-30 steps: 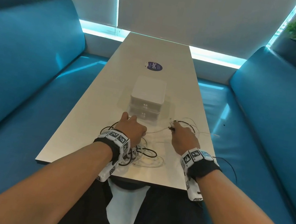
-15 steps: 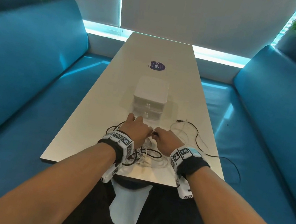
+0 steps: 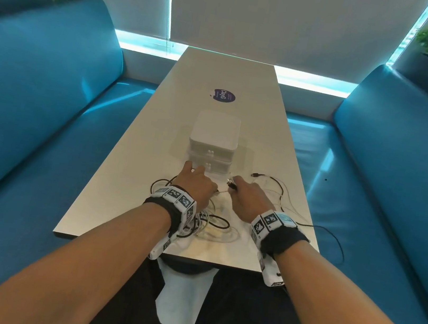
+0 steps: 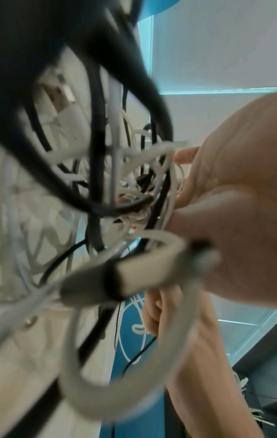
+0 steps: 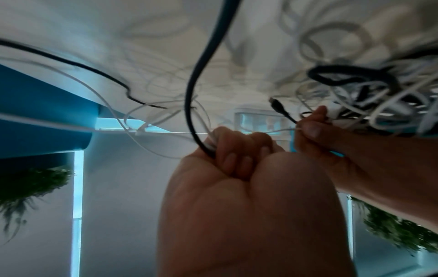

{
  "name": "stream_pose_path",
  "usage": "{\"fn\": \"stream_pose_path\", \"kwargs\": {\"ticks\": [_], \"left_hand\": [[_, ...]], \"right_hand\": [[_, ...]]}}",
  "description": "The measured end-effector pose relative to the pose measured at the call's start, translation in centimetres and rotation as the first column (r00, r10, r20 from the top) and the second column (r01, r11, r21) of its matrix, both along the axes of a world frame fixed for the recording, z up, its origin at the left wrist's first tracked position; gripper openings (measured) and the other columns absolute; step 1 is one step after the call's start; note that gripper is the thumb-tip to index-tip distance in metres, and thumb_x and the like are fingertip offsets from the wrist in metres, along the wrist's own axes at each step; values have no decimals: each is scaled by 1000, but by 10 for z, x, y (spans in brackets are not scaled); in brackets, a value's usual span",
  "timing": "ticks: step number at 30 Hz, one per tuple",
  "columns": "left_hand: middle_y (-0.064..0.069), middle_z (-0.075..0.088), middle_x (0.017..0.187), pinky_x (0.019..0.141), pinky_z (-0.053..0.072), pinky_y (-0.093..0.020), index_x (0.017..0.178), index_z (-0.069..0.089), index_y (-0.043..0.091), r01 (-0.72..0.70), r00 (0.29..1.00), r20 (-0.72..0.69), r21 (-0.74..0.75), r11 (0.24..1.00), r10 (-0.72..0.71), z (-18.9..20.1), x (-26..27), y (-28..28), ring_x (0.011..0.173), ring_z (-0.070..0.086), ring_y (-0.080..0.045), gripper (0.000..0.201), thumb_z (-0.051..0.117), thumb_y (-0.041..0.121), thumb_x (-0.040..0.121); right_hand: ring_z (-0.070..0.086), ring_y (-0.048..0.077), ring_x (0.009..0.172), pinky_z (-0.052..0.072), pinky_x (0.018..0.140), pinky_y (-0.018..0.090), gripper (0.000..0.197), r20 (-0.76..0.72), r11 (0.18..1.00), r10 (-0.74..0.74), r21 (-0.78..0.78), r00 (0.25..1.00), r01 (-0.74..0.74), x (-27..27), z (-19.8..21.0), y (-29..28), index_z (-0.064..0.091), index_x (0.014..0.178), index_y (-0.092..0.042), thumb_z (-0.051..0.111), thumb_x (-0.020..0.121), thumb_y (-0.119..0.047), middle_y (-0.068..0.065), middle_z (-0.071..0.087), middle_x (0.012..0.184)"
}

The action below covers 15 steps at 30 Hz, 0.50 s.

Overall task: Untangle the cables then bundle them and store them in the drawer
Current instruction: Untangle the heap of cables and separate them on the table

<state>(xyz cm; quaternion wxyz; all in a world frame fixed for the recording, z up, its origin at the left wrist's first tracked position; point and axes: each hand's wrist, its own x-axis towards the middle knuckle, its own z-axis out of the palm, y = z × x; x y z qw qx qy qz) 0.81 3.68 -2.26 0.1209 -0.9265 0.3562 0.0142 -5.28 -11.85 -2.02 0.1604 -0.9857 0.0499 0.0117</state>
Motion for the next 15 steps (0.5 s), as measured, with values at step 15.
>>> {"fn": "stream_pose_path", "kwargs": {"ticks": [15], "left_hand": [[9,65,124,103,25,-48,127,63,31,70,997,-3,-177,982,-72,4,2,7,127,42,-17,37,56,21,91]], "right_hand": [[62,33,87,48,72,36,24,-60,999,-21,45,998,24,7,2,-4,64,104,-12,46,102,-27,16,67,96]]}}
